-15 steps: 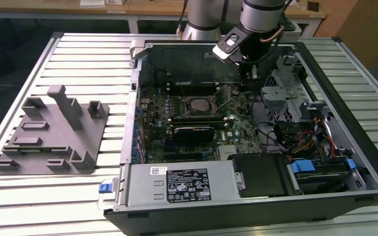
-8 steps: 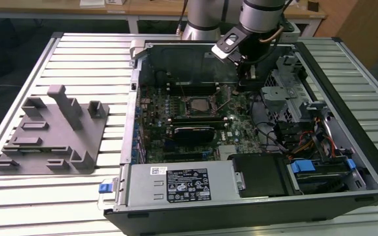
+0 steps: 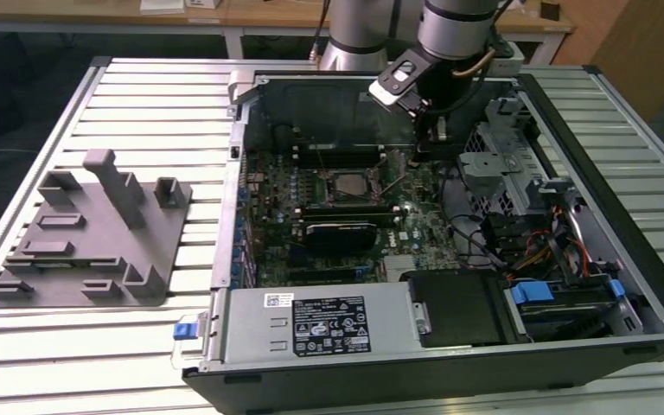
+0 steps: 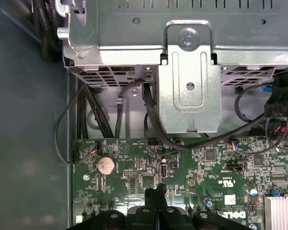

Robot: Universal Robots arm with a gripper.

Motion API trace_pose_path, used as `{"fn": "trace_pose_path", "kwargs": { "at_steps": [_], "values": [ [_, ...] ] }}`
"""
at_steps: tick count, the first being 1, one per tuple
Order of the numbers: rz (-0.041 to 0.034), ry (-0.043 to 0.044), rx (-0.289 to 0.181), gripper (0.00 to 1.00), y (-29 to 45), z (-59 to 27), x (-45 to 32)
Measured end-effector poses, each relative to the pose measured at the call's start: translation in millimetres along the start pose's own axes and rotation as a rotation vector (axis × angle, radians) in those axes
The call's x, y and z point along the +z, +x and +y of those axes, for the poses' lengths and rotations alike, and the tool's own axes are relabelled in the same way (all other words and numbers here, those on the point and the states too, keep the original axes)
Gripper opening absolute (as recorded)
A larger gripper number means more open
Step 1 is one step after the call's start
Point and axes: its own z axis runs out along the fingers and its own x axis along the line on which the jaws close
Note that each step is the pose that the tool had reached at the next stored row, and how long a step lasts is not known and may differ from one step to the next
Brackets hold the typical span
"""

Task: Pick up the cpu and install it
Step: 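Close the cpu cover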

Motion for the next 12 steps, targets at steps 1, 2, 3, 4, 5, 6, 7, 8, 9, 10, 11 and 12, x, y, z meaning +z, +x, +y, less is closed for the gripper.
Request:
{"fn": "trace_pose_path", "kwargs": {
  "at_steps": [1,2,3,4,5,6,7,8,9,10,11,12],
  "values": [
    [0.0,0.0,0.0,0.11,0.0,0.0,0.4],
    [-0.0001,-0.0001,0.0,0.11,0.0,0.0,0.7],
    [0.0001,0.0,0.0,0.11,0.0,0.0,1.2],
    [0.0,0.0,0.0,0.11,0.0,-0.1,2.0],
    [0.0,0.0,0.0,0.11,0.1,-0.1,2.9],
    [0.0001,0.0,0.0,0.11,0.1,-0.1,3.8],
    [0.0,0.0,0.0,0.11,0.1,-0.1,4.5],
    [-0.0001,0.0,0.0,0.11,0.1,-0.1,4.9],
    [0.0,0.0,0.0,0.11,-0.3,-13.5,6.3],
    [-0.0001,0.0,0.0,0.11,-0.3,-15.2,6.2],
    [-0.0001,0.0,0.0,0.11,-0.4,-17.0,6.2],
    [-0.0001,0.0,0.0,0.11,-0.4,-18.7,6.1]
  ]
}}
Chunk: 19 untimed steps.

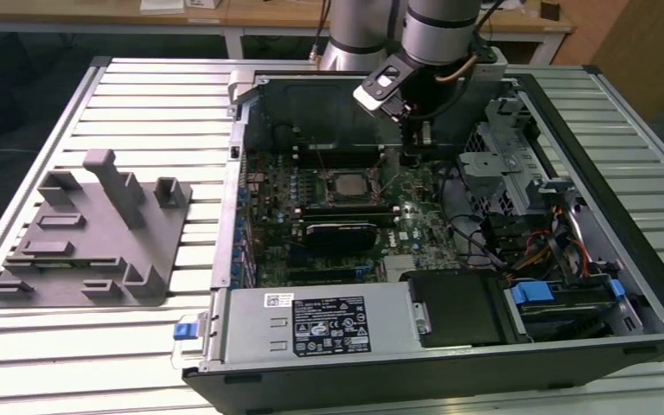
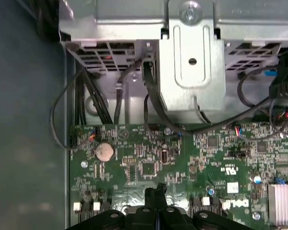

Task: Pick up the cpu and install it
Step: 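Close the cpu cover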

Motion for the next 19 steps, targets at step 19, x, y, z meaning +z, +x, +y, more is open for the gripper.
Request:
{"fn": "trace_pose_path", "kwargs": {
  "at_steps": [19],
  "values": [
    [-0.0001,0.0,0.0,0.11,-0.9,-33.6,-0.5]
  ]
}}
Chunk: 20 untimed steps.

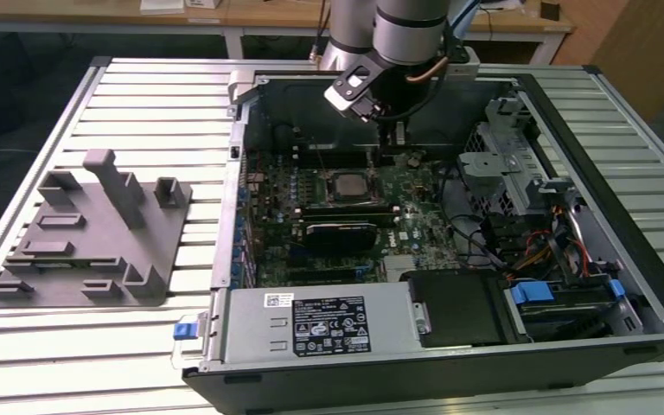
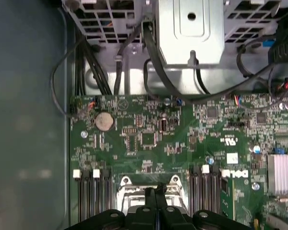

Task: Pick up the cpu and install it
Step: 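Close the cpu cover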

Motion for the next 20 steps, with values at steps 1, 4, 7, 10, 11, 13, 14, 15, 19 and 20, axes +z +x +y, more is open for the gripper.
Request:
{"fn": "trace_pose_path", "kwargs": {
  "at_steps": [1,4,7,10,11,13,14,15,19,20],
  "values": [
    [0.0,0.0,0.0,0.11,0.0,-1.6,0.0],
    [0.0003,0.0,0.0,0.11,-0.2,-7.0,0.0],
    [0.0002,0.0,0.0,0.11,-0.3,-12.2,-0.1],
    [0.0002,0.0,0.0,0.11,-0.5,-17.6,-0.2],
    [0.0002,-0.0001,0.0,0.11,-0.6,-19.3,-0.2],
    [0.0002,0.0,0.0,0.11,-0.7,-22.9,-0.2],
    [0.0003,-0.0001,0.0,0.11,-0.7,-24.6,-0.2],
    [0.0002,-0.0001,0.0,0.11,-0.8,-26.3,-0.3],
    [0.0002,-0.0001,0.0,0.11,-1.0,-33.5,-0.4],
    [0.0002,-0.0001,0.0,0.11,-1.0,-34.1,-0.4]
  ]
}}
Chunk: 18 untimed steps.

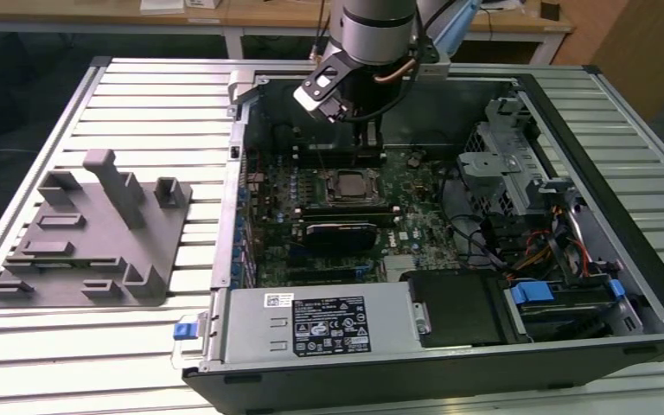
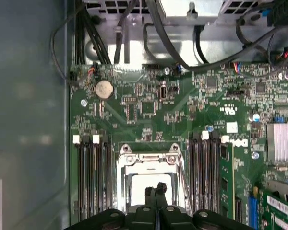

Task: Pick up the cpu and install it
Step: 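Close the cpu cover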

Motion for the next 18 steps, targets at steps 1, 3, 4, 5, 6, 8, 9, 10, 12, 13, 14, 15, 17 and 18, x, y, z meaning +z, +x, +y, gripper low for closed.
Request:
{"fn": "trace_pose_path", "kwargs": {
  "at_steps": [1,3,4,5,6,8,9,10,12,13,14,15,17,18],
  "values": [
    [-0.0004,0.0002,0.0,0.11,-0.1,0.0,-0.5],
    [0.0001,0.0001,0.0,0.11,0.0,0.0,-0.8],
    [0.0002,0.0,0.0,0.11,0.0,0.0,-0.8],
    [0.0002,0.0,0.0,0.11,0.0,0.0,-0.8],
    [0.0002,0.0,0.0,0.11,0.0,0.0,-0.9],
    [0.0001,0.0001,0.0,0.11,0.0,0.0,-1.0],
    [0.0,0.0001,0.0,0.11,0.0,0.0,-1.0],
    [0.0001,0.0001,0.0,0.11,0.0,0.0,-1.1],
    [0.0,0.0001,0.0,0.11,-0.1,0.0,-1.1],
    [0.0,0.0001,0.0,0.11,-0.1,0.0,-1.2],
    [0.0001,0.0002,0.0,0.11,0.0,0.0,-1.2],
    [0.0,0.0006,0.0,0.11,-0.1,0.0,-1.2],
    [-0.0003,0.0043,0.0,0.11,-0.1,0.0,-1.2],
    [-0.0003,0.0073,0.0,0.11,-0.1,0.0,-1.2]
  ]
}}
